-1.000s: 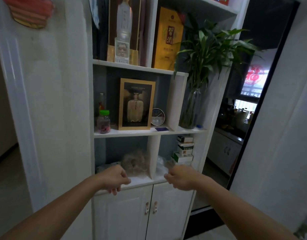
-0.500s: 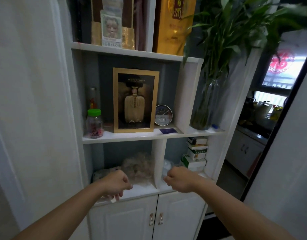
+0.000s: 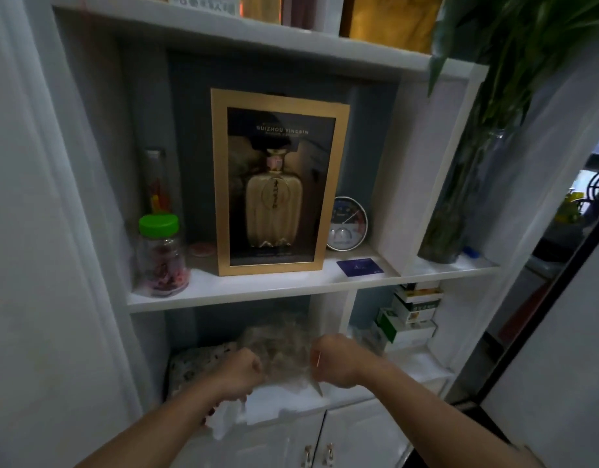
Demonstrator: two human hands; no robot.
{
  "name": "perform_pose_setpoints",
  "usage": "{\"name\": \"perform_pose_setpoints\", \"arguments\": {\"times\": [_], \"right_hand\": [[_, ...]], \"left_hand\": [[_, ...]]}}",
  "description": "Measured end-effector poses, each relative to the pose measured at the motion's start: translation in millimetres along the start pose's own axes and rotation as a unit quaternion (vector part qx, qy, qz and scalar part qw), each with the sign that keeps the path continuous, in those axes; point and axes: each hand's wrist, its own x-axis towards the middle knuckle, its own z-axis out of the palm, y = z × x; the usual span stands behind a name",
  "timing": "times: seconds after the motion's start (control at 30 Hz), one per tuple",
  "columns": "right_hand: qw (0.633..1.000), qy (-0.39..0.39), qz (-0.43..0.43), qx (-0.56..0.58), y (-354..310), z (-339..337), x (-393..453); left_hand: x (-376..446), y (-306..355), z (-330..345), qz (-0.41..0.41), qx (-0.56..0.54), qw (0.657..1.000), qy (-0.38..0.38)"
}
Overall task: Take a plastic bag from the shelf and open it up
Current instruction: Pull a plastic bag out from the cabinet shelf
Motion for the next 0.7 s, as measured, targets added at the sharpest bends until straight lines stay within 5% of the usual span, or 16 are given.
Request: {"name": "perform_pose_setpoints", "arguments": {"times": [0.2,0.47,0.7], "right_hand": [[0.999,-0.048,0.007,-0.016,14.1,20.3,41.4],[0.995,-0.018,0.058,0.077,23.6,48.4,88.0],[0.992,-0.060,0.093,-0.057,10.9,65.0,124.8]], "left_hand": [[55.9,-2.9,30.7,-0.012,-0.076,0.997,-0.003],[114.4,-26.8,52.0,-0.109,-0.111,0.988,0.001],[93.4,-36.4,38.7,-0.064,-0.133,0.989,-0.011]]}}
